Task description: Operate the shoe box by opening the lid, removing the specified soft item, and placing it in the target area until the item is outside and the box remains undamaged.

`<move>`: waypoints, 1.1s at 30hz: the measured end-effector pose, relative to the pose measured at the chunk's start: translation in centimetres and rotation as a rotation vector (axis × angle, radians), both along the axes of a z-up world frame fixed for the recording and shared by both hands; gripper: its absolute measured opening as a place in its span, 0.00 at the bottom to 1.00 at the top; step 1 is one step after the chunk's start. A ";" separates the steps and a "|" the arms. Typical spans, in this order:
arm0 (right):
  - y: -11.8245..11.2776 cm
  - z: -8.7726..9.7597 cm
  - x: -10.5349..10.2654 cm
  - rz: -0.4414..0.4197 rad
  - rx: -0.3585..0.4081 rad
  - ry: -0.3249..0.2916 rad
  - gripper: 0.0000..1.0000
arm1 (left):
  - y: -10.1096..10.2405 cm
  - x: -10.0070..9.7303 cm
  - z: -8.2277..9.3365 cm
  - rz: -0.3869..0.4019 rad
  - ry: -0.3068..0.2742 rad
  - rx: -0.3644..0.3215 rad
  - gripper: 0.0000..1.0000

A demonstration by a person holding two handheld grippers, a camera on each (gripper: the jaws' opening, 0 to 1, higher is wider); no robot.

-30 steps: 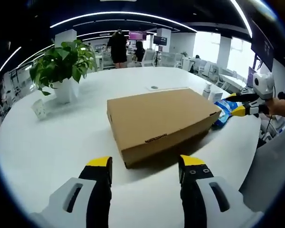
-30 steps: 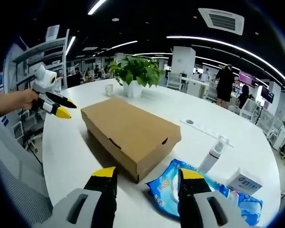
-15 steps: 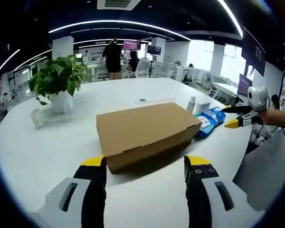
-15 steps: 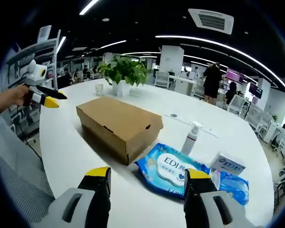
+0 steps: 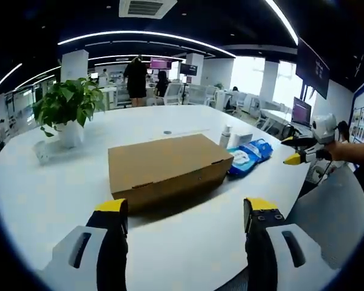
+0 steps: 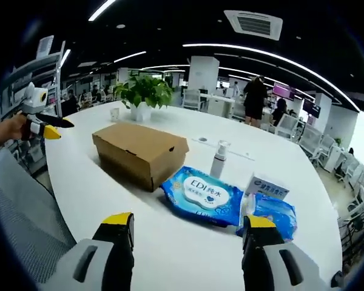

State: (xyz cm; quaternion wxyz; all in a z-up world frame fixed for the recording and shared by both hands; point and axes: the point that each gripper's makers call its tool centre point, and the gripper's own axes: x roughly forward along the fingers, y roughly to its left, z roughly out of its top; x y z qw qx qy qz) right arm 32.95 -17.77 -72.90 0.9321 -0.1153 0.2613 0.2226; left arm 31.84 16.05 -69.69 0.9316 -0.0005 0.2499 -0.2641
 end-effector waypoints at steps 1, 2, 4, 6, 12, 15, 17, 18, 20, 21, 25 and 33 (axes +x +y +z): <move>-0.1 0.0 -0.2 -0.002 0.001 0.002 0.75 | -0.1 -0.4 0.0 -0.003 -0.003 0.000 0.82; -0.3 0.0 -0.5 -0.007 0.007 0.004 0.76 | -0.2 -0.6 0.0 -0.006 -0.006 0.000 0.84; -0.5 0.1 -1.0 -0.011 0.010 0.003 0.78 | -0.4 -1.2 0.0 -0.011 -0.019 0.002 0.87; -0.6 0.1 -1.5 -0.011 0.010 -0.002 0.80 | -0.6 -1.9 -0.1 -0.016 -0.024 0.002 0.89; -0.8 0.3 -2.8 -0.015 0.015 -0.003 0.85 | -1.2 -3.5 0.1 -0.019 -0.048 -0.010 0.98; -1.2 0.6 -3.3 -0.021 0.013 -0.012 0.88 | -1.4 -4.1 -0.1 -0.017 -0.045 0.000 1.00; -1.4 0.7 -3.7 -0.030 0.022 -0.013 0.90 | -1.5 -4.5 -0.1 -0.011 -0.048 0.009 1.00; -1.5 0.8 -4.0 -0.033 0.025 -0.012 0.90 | -1.6 -4.6 -0.1 -0.010 -0.051 0.011 1.00; -1.8 0.8 -4.5 -0.043 0.025 -0.016 0.91 | -1.7 -4.9 0.0 -0.006 -0.056 0.015 1.00; -1.9 0.8 -4.6 -0.046 0.028 -0.016 0.91 | -1.7 -5.0 0.0 0.000 -0.064 0.016 1.00; -2.3 0.6 -5.2 -0.067 0.046 -0.012 0.92 | -1.7 -5.4 0.1 0.012 -0.073 0.016 1.00; -2.3 0.5 -5.2 -0.073 0.050 -0.021 0.92 | -1.2 -6.0 -0.5 0.024 -0.068 0.035 1.00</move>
